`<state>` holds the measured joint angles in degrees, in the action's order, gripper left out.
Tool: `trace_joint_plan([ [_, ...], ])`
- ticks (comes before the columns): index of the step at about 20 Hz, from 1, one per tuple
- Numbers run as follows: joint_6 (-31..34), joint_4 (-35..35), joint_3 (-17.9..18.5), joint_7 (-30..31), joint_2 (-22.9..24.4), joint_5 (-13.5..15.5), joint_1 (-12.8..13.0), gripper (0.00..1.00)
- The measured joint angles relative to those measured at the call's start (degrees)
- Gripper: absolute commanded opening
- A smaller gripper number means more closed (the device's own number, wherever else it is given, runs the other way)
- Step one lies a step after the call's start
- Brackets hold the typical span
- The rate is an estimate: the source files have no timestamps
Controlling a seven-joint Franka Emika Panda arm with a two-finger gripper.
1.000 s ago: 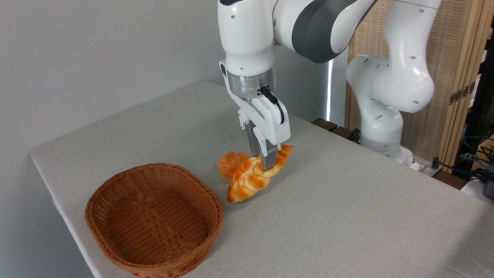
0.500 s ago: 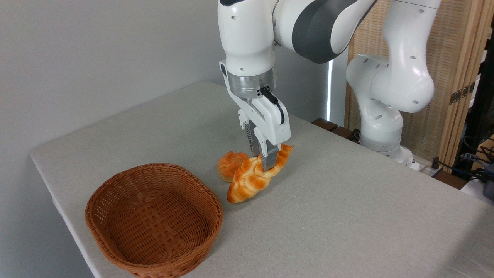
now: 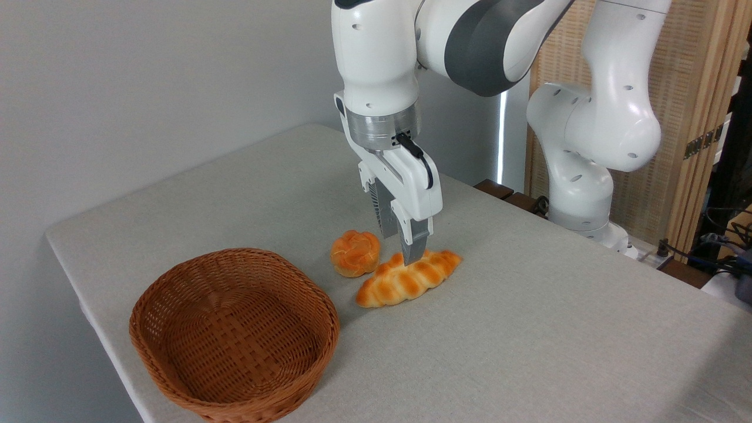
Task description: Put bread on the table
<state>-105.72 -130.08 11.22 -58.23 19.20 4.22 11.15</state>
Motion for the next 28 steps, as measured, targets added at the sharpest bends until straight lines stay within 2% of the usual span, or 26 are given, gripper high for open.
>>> trace_joint_plan([
  [7, -0.07, 1.44, 0.11, 1.24, 0.24, 0.01, 0.0, 1.0],
  [12, 0.22, 9.12, 0.11, 8.71, 0.29, 0.45, 0.02, 1.0],
  [15, 3.67, 15.48, -0.39, 12.59, -1.57, 0.69, 0.2, 1.0],
  [19, 5.66, 24.95, -3.66, 18.91, -8.07, 0.71, 0.09, 1.0],
  [21, 5.88, 28.0, -7.41, 20.44, -11.25, 0.7, -1.57, 1.0],
  [23, 6.25, 29.55, -10.86, 21.31, -13.43, 0.41, -3.14, 1.0],
  [28, 8.61, 30.2, -14.24, 23.48, -15.81, -3.18, -3.76, 1.0],
])
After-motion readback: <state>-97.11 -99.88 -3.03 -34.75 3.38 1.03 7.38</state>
